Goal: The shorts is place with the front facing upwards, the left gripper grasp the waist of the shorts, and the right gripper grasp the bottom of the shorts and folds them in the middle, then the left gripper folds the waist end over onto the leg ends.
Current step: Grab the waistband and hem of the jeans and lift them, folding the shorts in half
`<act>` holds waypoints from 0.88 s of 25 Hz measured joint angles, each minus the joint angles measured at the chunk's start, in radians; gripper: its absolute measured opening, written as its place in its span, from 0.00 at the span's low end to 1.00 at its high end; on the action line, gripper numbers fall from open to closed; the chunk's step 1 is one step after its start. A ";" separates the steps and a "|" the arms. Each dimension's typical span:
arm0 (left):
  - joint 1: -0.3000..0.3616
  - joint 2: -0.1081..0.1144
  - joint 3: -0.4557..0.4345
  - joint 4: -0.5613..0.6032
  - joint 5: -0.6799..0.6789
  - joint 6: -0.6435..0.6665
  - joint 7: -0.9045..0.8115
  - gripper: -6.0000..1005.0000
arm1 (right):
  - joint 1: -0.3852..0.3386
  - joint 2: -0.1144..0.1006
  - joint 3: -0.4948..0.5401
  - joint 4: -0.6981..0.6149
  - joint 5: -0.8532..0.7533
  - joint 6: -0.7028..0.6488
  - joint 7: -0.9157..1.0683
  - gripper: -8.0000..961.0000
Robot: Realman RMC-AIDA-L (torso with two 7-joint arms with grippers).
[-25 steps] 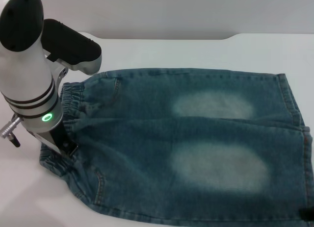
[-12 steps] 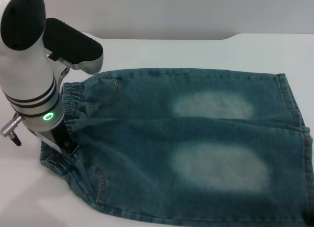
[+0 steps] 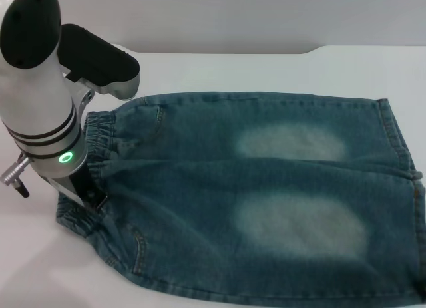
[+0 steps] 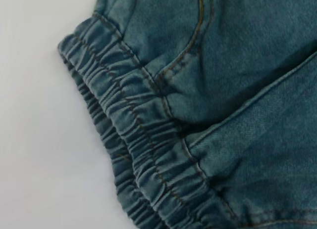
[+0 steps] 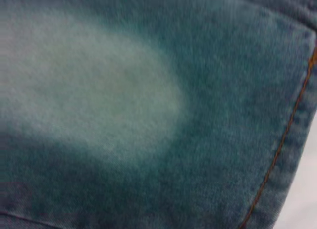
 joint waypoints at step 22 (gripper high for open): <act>0.142 0.010 -0.071 -0.231 0.003 0.231 -0.036 0.04 | 0.032 -0.001 0.004 0.156 0.041 -0.273 -0.103 0.09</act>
